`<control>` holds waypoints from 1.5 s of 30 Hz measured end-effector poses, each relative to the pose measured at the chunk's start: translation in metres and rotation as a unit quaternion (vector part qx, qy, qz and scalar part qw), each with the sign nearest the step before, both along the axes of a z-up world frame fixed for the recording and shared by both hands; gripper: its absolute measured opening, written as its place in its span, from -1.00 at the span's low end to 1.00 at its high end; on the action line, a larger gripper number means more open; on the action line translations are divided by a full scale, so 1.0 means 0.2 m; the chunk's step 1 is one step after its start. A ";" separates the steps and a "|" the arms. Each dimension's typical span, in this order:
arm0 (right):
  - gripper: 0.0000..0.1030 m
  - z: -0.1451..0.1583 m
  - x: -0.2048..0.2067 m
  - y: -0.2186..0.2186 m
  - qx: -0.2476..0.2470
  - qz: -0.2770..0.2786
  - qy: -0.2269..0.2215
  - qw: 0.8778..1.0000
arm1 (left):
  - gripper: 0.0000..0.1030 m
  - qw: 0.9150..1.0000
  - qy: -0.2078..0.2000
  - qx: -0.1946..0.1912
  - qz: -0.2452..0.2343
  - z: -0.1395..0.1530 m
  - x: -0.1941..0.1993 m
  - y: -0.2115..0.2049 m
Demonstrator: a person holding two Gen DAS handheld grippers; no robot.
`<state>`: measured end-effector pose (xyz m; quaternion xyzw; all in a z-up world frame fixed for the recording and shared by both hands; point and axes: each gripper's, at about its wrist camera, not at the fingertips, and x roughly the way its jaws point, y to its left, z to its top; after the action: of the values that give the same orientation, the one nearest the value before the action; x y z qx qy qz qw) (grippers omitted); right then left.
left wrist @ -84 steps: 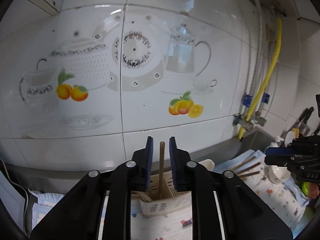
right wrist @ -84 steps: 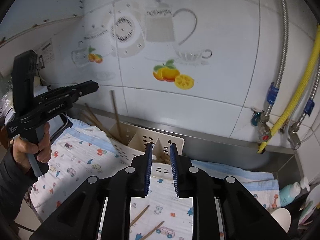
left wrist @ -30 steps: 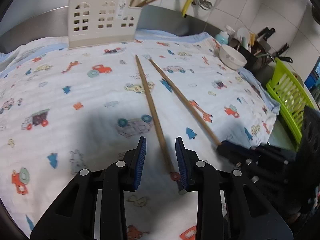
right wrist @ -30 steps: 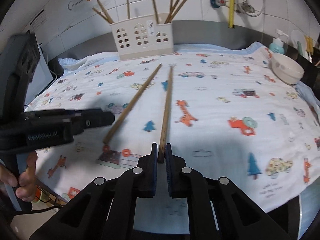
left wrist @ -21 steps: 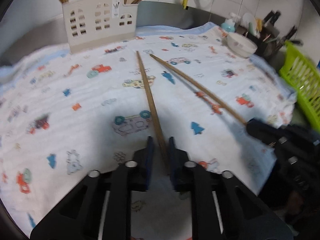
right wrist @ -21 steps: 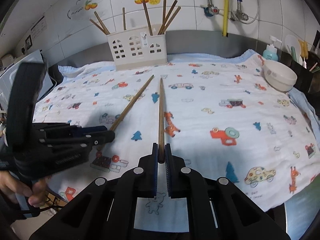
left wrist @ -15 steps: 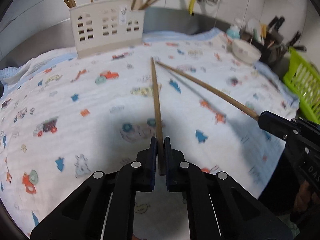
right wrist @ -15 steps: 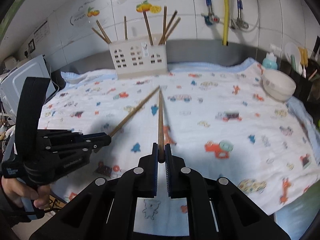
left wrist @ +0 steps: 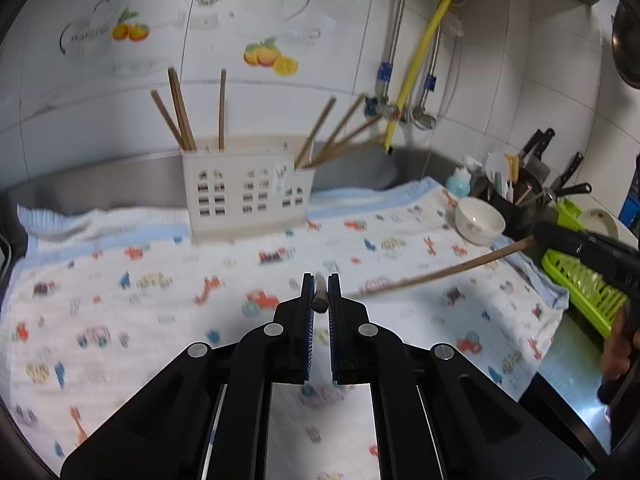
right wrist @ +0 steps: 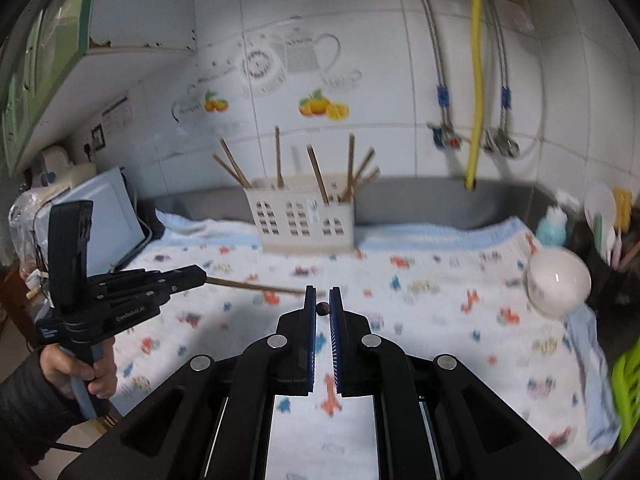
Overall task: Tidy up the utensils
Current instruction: 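Carry both held chopsticks up over the white holder, then open both tools to drop the chopsticks into the holder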
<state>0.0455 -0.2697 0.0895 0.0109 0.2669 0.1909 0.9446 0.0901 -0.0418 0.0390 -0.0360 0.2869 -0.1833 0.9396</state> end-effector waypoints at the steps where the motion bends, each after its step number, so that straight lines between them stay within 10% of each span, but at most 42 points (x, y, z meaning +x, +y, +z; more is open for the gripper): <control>1: -0.87 0.03 0.02 0.01 -0.002 0.003 -0.002 1.000 | -0.90 1.000 -0.002 0.000 -0.002 0.02 0.02 0.01; 23: -0.87 0.61 0.75 0.17 -0.008 0.011 -0.089 0.996 | -0.91 0.997 -0.071 0.018 0.012 0.57 0.51 0.09; 34: -0.87 0.55 1.05 0.24 -0.025 0.011 -0.071 0.997 | -0.91 0.983 -0.167 0.026 0.066 0.93 0.72 0.14; 45: -0.87 0.38 1.20 0.29 -0.033 0.029 -0.023 0.999 | -0.91 0.986 -0.132 0.040 0.089 0.78 0.95 0.18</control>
<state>0.2859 -0.2119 0.1659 -0.0322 0.2511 0.2095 0.9445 0.2805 -0.0067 0.1953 0.0009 0.1630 -0.0908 0.9824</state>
